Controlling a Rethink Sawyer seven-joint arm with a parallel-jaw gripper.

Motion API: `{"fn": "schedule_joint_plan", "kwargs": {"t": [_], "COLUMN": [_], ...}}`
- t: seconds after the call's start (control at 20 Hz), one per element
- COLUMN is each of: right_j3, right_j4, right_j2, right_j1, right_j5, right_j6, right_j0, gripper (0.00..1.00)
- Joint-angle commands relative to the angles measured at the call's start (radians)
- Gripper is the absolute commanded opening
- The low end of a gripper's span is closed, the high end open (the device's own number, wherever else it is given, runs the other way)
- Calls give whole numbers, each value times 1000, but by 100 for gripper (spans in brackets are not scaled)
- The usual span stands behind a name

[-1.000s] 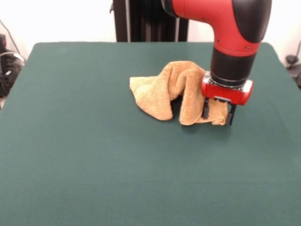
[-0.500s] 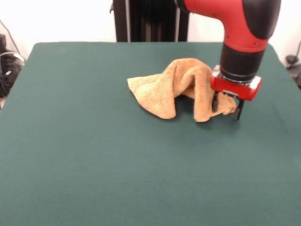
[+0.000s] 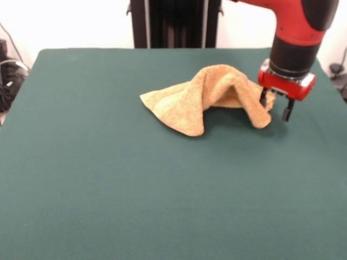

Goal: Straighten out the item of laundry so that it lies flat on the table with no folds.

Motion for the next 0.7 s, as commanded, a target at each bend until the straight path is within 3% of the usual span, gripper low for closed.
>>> {"fn": "schedule_joint_plan", "kwargs": {"t": [0.05, 0.4, 0.7], "right_j3": [149, 253, 325], "right_j4": [61, 74, 44], "right_j2": [86, 107, 95], "right_j1": [-37, -121, -170], "right_j5": [123, 136, 153], "right_j6": [374, 446, 439], "right_j0": [56, 89, 83], "gripper": [100, 100, 100]}}
